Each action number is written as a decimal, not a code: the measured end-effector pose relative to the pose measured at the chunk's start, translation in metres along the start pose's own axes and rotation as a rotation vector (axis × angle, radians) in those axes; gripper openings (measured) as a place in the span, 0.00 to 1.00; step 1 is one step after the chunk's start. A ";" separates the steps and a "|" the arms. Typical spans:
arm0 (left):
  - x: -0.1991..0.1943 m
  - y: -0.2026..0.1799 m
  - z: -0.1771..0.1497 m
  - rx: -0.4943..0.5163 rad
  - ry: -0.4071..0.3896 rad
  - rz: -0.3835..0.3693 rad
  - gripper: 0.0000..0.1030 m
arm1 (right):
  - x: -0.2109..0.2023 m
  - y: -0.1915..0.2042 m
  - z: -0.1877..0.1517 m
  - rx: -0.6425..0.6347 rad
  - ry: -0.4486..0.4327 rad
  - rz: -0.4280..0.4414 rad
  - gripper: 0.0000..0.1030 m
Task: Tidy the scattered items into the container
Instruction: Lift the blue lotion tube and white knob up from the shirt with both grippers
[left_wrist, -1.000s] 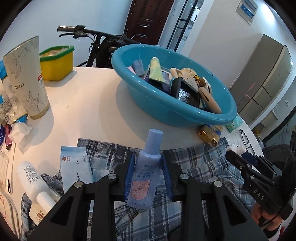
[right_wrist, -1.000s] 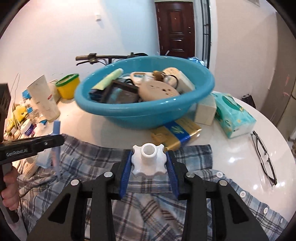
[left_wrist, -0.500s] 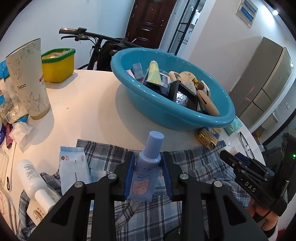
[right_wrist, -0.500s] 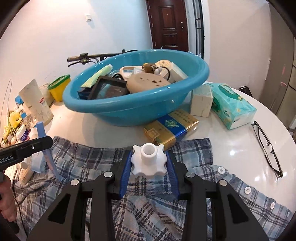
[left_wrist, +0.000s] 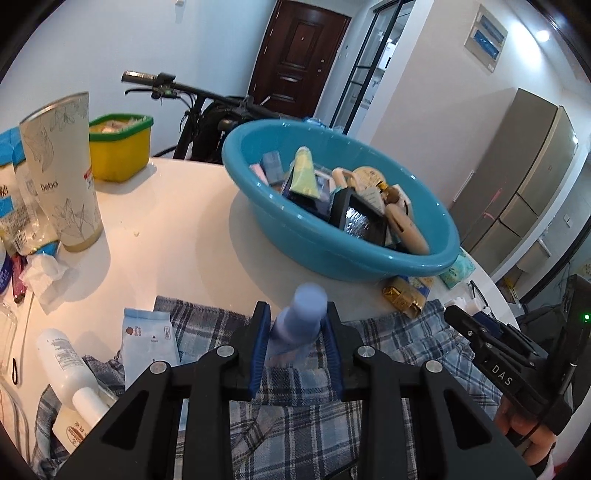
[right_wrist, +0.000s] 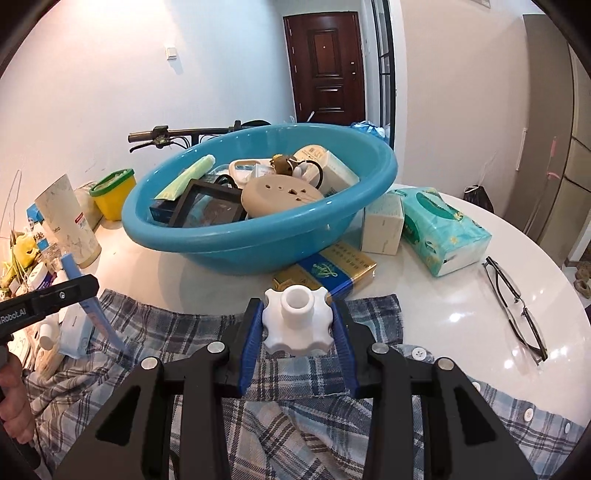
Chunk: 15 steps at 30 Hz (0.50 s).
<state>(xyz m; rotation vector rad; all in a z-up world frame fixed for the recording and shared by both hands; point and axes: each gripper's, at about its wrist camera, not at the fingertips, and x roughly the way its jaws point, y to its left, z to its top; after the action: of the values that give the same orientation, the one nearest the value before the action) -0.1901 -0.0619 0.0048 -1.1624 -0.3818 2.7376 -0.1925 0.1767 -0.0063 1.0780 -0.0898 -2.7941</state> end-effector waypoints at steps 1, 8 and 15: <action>-0.002 -0.001 0.000 0.003 -0.011 -0.001 0.28 | -0.001 0.000 0.000 0.002 -0.004 0.003 0.35; -0.013 -0.007 0.002 0.026 -0.056 -0.016 0.19 | -0.013 -0.001 0.004 0.003 -0.050 -0.002 0.35; 0.010 -0.013 -0.004 0.086 0.063 -0.002 0.19 | -0.016 0.002 0.006 -0.008 -0.057 -0.002 0.35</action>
<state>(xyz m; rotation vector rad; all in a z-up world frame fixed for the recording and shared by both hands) -0.1933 -0.0467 -0.0009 -1.2213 -0.2555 2.6792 -0.1850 0.1772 0.0088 0.9973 -0.0835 -2.8246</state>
